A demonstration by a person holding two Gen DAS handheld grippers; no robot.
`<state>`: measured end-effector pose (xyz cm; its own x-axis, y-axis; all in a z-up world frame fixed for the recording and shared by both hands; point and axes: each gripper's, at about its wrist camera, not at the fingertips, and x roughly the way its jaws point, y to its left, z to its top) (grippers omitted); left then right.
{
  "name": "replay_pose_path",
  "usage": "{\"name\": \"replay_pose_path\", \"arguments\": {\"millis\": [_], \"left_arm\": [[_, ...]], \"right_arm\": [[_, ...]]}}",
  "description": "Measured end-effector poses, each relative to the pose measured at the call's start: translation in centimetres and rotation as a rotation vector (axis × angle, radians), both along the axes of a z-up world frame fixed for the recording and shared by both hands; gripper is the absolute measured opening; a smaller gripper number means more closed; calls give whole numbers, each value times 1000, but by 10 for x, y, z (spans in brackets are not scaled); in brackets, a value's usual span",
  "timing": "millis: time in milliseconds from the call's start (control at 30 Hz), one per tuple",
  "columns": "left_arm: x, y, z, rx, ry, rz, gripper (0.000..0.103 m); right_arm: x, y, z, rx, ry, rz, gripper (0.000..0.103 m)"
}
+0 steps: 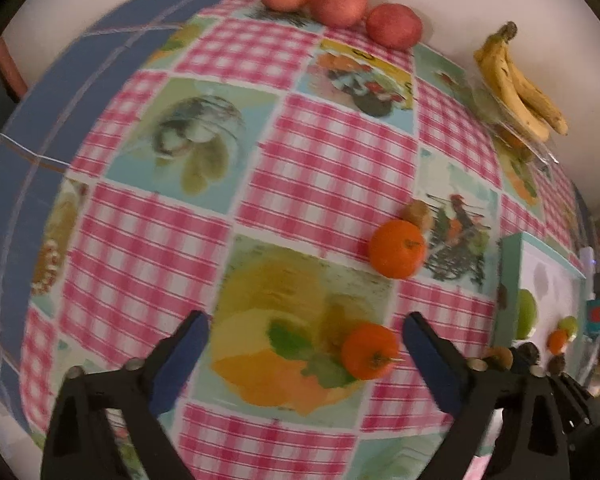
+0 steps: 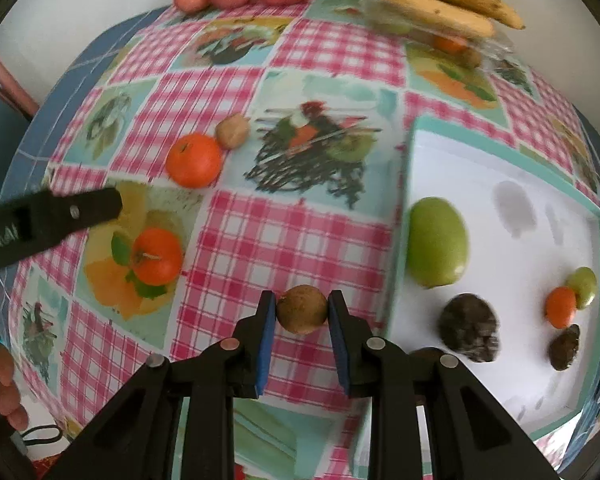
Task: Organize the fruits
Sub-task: 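Close the right gripper on a brown kiwi while the left gripper grasps a tangerine, then carry the tangerine with the left gripper while the right gripper carries the kiwi over the tray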
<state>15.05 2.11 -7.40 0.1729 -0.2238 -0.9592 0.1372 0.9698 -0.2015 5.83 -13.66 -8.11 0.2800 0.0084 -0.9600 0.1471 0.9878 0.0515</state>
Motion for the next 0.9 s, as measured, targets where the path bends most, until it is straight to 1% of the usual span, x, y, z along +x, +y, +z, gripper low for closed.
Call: {"name": "replay_pose_path", "arguments": {"millis": [67,133,200,233,267,333,367,500,667,900], "left_arm": [[-1,-6,-5,-36,35,-10,88],[-3,-12,-7,-53,52,-28,82],[-6,-20,-9,-60,61,-51,80],[-7,-24,-9,-66,66,-64,73],[-8,-28,-11,-74,74,-78,69],[-10,-32,-12,-68,82,-86,58],[-10,-34,-13,-59,85,-87,56],[-10,-37,-17,-47,94,-81,39],[-13,-30,-13,-54,69,-72,38],[-12,-33,10,-98,25,-92,38]], "right_arm": [[-1,-13,7,6,-19,-7,28],[2,-17,17,8,-31,-9,28],[-2,-22,20,8,-45,-15,28],[-7,-30,24,9,-51,-19,28],[-8,-34,27,8,-60,-26,28],[-11,-34,27,10,-70,-37,28],[-13,-37,29,13,-72,-42,28],[-17,-43,31,23,-76,-53,28],[-17,-44,34,30,-89,-56,27],[-18,-44,41,36,-107,-60,27]]}}
